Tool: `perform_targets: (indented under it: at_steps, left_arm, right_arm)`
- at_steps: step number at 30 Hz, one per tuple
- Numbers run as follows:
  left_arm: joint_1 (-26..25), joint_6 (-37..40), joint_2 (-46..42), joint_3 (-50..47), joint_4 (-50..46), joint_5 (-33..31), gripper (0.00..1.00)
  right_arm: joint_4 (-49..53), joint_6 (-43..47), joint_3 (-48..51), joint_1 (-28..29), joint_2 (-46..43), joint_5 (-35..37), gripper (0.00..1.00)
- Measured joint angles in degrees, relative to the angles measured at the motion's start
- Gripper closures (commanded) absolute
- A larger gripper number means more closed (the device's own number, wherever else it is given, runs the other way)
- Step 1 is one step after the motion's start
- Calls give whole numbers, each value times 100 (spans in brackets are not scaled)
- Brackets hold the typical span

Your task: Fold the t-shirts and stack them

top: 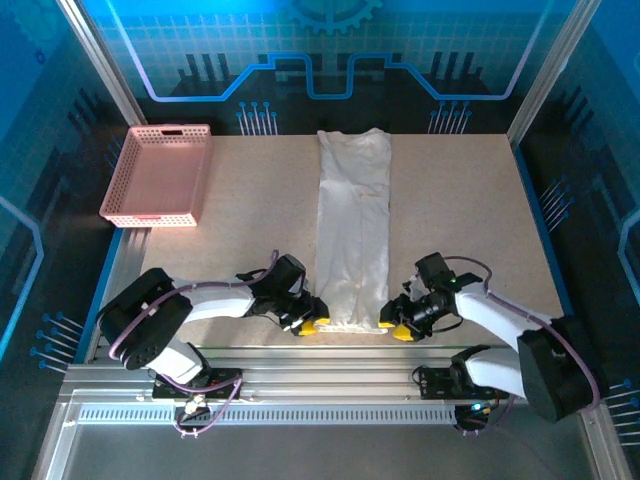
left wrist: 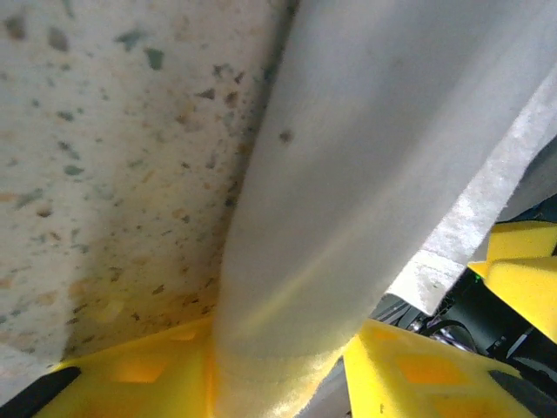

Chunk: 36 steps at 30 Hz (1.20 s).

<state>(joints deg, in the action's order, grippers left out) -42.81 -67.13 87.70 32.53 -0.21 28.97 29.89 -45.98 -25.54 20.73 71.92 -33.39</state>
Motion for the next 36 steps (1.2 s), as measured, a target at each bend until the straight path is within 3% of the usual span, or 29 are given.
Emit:
perform_targets:
  at_steps: [2,5,8,13,18,27,36]
  left_arm:
    - [0,-15,52,44,-57,7,65]
    - [2,-28,195,166,-234,39,82]
    - [-7,-17,286,214,-284,70,98]
    - [-208,63,153,227,-315,-39,100]
    - [-264,122,-566,214,-713,-229,100]
    - [-632,-11,-1344,214,-1405,-463,100]
    - [-446,20,-1495,752,-2013,-520,100]
  right_arm:
    - [-7,-2,-74,52,282,20,67]
    - [83,-22,-197,76,498,122,87]
    - [70,24,-326,103,544,170,99]
    - [328,144,-496,109,240,186,100]
    - [828,166,-485,153,-315,170,100]
    - [1506,-269,-315,671,-1475,76,100]
    - [1930,-376,-960,719,-1217,170,100]
